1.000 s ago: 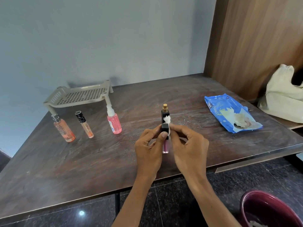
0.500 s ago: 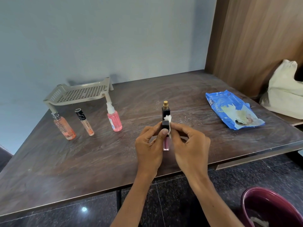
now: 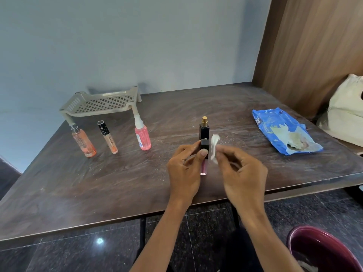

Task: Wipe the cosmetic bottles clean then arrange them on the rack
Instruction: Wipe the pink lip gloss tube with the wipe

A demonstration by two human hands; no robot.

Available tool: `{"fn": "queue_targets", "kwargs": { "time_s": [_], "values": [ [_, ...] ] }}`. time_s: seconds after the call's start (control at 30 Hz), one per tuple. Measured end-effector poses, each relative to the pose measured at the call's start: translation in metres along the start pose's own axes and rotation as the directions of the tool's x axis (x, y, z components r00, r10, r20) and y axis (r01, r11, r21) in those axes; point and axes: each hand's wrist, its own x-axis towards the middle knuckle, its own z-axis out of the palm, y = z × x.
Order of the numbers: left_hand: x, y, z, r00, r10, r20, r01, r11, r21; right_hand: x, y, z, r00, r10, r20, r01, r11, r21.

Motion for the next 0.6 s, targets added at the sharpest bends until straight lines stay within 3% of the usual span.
{"fn": "queue_targets", "kwargs": {
  "time_s": [0.1,0.23,0.5,0.6],
  "values": [
    [0.001,-0.003,0.001,1.0,0.009,0.0,-0.009,1.0,-0.022,0.015,-0.018,0.001,0.971,-0.233,0.046,0.237,0.966,-0.104],
    [0.003,-0.009,0.001,1.0,0.014,-0.01,-0.014,1.0,0.002,0.023,-0.022,0.008,0.853,-0.457,0.253,0.522,0.762,-0.382],
    [0.002,-0.01,0.0,0.999,0.047,-0.006,-0.047,0.999,-0.014,0.047,-0.033,0.013,0.826,-0.333,0.455,0.549,0.659,-0.514],
    [-0.001,-0.011,0.0,0.994,0.107,-0.004,-0.106,0.993,0.043,0.043,-0.03,0.007,0.794,-0.399,0.459,0.603,0.613,-0.511]
  ]
}}
